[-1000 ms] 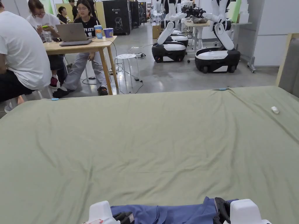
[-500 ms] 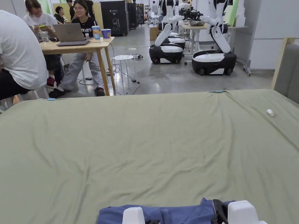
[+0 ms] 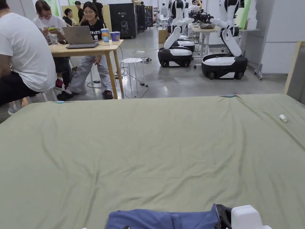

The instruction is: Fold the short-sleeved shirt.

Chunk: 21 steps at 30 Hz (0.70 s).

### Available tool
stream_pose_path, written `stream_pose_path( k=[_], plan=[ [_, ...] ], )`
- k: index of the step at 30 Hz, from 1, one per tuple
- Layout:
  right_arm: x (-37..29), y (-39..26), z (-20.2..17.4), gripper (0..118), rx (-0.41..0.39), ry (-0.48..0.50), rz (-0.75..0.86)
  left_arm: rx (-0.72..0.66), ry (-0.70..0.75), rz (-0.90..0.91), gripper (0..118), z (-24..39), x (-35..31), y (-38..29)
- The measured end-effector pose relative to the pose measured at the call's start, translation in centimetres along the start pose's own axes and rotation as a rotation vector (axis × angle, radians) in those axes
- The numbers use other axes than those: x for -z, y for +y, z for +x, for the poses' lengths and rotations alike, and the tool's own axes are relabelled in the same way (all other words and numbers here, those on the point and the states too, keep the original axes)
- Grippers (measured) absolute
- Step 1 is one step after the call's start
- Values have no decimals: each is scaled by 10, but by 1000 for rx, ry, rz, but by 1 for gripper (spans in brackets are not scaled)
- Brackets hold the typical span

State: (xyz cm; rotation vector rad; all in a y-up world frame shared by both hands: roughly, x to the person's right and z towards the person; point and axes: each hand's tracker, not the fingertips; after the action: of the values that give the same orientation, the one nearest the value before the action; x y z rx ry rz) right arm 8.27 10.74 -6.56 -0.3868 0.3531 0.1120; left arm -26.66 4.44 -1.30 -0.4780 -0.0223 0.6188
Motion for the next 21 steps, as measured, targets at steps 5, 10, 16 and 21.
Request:
stream_pose_path(
  k=[5, 10, 16, 21],
  plan=[
    [2, -1, -3, 0, -5, 6, -4, -224, 6, -24, 116, -47, 8, 10],
    [2, 0, -4, 0, -8, 7, -6, -705, -378, -9, 94, -90, 38, -20],
    [2, 1, -3, 0, -16, 0, -9, -575, -216, -97, 22, -51, 71, -29],
    [1, 2, 0, 0, -13, -8, -9, -541, -131, -61, 12, -48, 61, -17]
  ],
)
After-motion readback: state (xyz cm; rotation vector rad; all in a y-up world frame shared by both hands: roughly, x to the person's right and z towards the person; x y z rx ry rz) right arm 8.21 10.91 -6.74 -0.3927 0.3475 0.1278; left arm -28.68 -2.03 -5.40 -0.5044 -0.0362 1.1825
